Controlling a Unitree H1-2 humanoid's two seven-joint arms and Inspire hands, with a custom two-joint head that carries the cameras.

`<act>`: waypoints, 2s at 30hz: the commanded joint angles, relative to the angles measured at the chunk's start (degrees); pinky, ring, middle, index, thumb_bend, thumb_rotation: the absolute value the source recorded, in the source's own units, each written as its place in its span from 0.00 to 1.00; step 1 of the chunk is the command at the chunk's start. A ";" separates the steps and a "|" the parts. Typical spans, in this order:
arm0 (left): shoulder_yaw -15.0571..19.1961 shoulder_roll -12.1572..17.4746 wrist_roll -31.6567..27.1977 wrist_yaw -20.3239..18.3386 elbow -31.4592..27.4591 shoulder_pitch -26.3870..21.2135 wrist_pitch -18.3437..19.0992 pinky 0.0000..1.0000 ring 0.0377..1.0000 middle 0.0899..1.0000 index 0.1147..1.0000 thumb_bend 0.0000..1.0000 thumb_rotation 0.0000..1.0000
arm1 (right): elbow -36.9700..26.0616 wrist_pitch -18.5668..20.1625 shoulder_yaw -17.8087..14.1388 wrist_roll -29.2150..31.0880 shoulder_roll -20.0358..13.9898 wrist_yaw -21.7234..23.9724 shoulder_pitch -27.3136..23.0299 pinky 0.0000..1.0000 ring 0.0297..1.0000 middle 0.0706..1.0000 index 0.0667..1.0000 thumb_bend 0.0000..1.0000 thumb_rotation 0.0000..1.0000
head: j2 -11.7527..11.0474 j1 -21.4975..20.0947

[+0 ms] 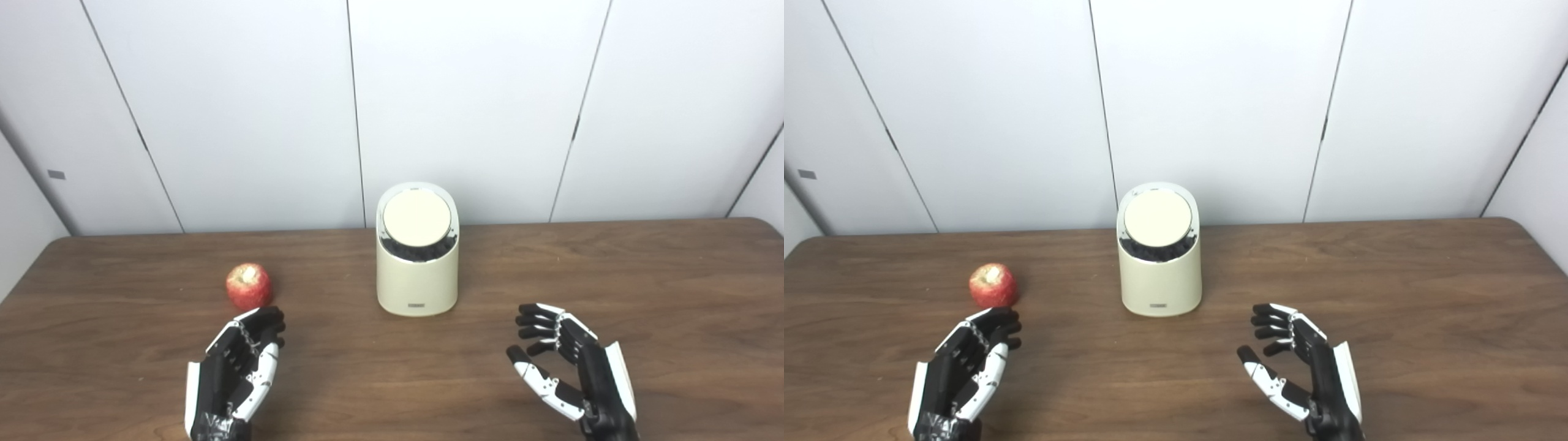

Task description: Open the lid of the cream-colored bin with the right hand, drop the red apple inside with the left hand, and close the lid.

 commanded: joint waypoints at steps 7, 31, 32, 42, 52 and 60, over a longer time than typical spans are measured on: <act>-0.03 0.22 -0.25 -0.23 -1.15 -1.39 -1.07 0.65 0.69 0.67 0.62 0.19 0.13 | -1.76 -1.39 0.27 -0.35 0.03 -0.38 -1.12 0.49 0.60 0.63 0.65 0.25 0.24 | 0.12 0.00; 0.31 0.41 -0.16 0.00 0.59 -2.27 -1.33 0.65 0.69 0.67 0.62 0.20 0.16 | -8.69 3.37 -0.37 -3.76 0.55 -0.07 -8.44 0.61 0.68 0.69 0.69 0.40 0.47 | -0.11 -1.27; 0.28 0.32 0.16 0.15 0.82 -2.37 -1.38 0.65 0.69 0.67 0.62 0.20 0.16 | -9.05 4.26 -0.73 -3.73 0.24 0.22 -10.21 0.61 0.69 0.70 0.69 0.40 0.48 | -0.25 -1.69; -0.31 -0.34 0.70 0.38 2.17 -3.06 -2.24 0.66 0.69 0.67 0.62 0.21 0.19 | -11.21 19.30 -0.72 -7.83 -3.71 6.55 -27.19 0.67 0.75 0.76 0.73 0.62 0.52 | -0.56 -1.54; -0.73 -1.06 2.25 1.15 2.46 -3.38 -2.12 0.66 0.68 0.67 0.62 0.20 0.20 | -6.48 33.80 5.14 -18.43 -5.90 12.30 -40.04 0.70 0.81 0.81 0.84 0.76 0.53 | -0.80 -1.38; -1.54 -1.37 2.82 1.15 3.27 -3.14 -3.16 0.66 0.68 0.67 0.62 0.21 0.21 | 2.55 35.66 7.17 -21.50 -6.08 11.66 -43.97 0.61 0.78 0.87 0.89 0.79 0.43 | -0.91 -0.51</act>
